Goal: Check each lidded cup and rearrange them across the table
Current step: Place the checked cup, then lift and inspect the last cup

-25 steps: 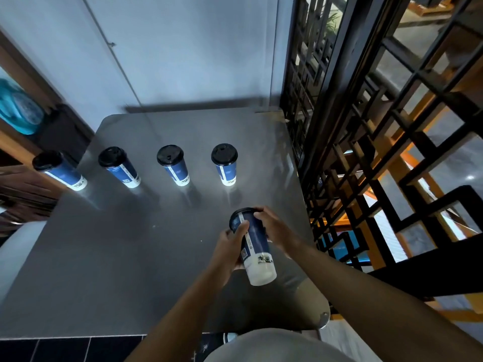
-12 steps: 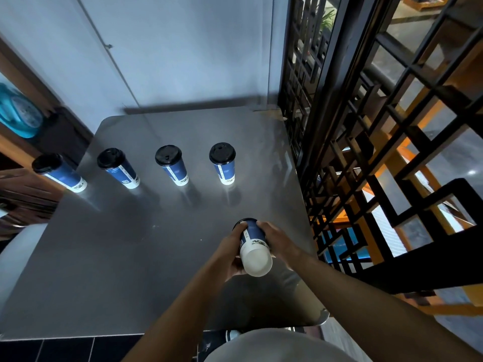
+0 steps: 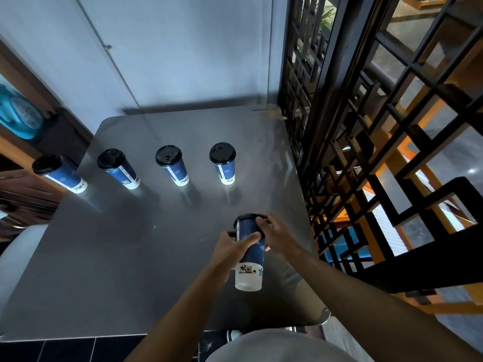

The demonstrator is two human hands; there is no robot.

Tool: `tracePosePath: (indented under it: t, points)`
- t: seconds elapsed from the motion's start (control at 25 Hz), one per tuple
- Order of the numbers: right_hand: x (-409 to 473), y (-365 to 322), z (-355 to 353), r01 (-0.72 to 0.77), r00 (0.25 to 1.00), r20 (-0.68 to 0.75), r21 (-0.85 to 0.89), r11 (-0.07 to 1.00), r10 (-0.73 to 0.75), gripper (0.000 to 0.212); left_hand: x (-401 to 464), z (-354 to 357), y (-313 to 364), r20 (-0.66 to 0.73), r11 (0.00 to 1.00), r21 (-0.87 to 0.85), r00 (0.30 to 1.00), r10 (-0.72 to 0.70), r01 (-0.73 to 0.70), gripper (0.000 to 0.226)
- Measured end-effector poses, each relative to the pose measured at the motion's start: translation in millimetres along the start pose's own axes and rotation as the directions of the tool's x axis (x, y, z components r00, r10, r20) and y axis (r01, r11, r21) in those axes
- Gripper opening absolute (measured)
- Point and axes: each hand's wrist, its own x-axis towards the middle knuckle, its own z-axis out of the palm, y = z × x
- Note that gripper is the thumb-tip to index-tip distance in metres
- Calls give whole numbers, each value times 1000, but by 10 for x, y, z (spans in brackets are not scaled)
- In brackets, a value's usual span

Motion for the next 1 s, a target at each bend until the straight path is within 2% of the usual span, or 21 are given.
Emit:
tracePosePath:
  t: [0.04, 0.2, 0.32, 0.44, 0.56, 0.64, 0.72, 0.8, 0.92, 1.0]
  points:
    - [1, -7, -10, -12, 1000, -6, 52, 999, 12, 24, -20, -3, 25, 5, 999, -37, 1000, 10, -10, 46]
    - [10, 4, -37, -145, 989, 54, 118, 982, 139, 35, 48, 1, 8, 2, 973, -225, 999, -51, 50, 55]
    - [-13, -19, -18, -194, 981, 55, 151, 969, 188, 26, 113, 15, -18, -2, 936, -339, 994, -105, 98, 63]
    - [-43, -18, 3, -225, 974, 61, 193, 955, 217, 26, 150, 33, -43, 6, 924, -367, 993, -114, 109, 68]
    - [-62, -23, 1, -267, 963, 82, 192, 945, 255, 30, 180, 42, -44, -20, 917, -383, 991, -131, 113, 56]
    - [-81, -19, -4, -319, 945, 129, 157, 935, 301, 37, 198, 41, -68, -13, 911, -392, 990, -142, 126, 56]
    - [-110, -6, -2, -376, 916, 197, 128, 918, 348, 44, 225, 40, -106, 15, 935, -329, 991, -132, 130, 59]
    - [-124, 22, -2, -387, 900, 245, 77, 919, 359, 49, 219, 47, -150, 26, 978, -154, 990, -140, 142, 68]
    - [-110, 47, 11, -354, 915, 216, 30, 935, 340, 54, 165, 61, -140, -79, 988, 67, 988, -132, 138, 90]
    - [-82, 60, 24, -345, 922, 199, 34, 938, 332, 53, 164, 61, -123, -111, 987, 97, 987, -120, 130, 93]
